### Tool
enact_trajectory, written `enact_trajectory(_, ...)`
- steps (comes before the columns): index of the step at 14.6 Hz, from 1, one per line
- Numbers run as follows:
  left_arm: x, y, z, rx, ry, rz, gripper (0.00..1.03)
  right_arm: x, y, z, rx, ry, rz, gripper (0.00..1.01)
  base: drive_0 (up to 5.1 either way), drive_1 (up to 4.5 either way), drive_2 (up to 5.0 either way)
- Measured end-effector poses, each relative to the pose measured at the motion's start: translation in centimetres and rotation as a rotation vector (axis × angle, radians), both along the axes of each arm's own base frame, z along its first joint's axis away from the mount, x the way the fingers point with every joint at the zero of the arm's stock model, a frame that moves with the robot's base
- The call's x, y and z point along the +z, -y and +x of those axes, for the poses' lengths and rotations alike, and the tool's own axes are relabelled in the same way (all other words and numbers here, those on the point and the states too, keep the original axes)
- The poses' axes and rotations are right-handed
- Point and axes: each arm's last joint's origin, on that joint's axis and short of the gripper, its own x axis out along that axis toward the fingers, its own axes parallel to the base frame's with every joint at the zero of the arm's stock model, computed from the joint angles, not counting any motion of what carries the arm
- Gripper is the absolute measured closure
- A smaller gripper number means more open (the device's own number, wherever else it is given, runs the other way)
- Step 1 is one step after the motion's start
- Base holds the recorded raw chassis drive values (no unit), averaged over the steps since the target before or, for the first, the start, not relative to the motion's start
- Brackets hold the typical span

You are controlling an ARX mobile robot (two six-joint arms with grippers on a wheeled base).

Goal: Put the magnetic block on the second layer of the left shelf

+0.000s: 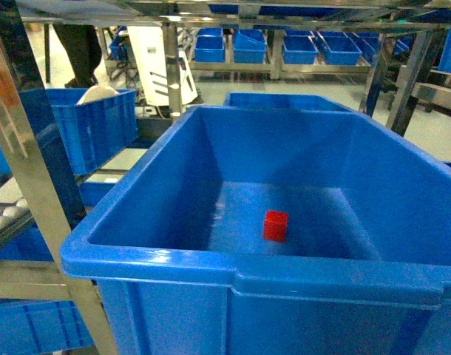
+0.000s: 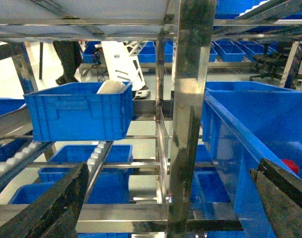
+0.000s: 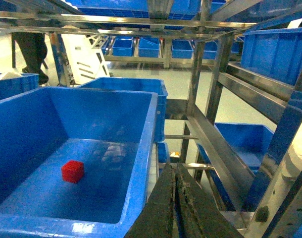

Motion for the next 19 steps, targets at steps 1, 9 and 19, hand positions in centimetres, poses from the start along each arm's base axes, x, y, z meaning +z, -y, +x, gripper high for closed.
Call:
enact_trajectory(1, 0.0, 0.0, 0.0, 0.0, -0.001, 0.0, 0.05, -0.1, 0.0, -0.2, 0.0, -0.001, 0.0, 0.99, 0.0, 0.0, 0.0)
enact_trajectory(9, 0.0, 0.0, 0.0, 0.0, 0.0, 0.0, 0.05, -0.8, 0.0, -1.3, 0.0, 0.013, 0.001, 0.99, 0.0, 0.0, 0.0)
enact_trajectory(19, 0.0, 0.0, 0.0, 0.0, 0.0, 0.0, 0.05, -1.2, 0.0, -2.7, 0.0, 0.006, 0.001, 0.82, 0.0, 0.0, 0.0)
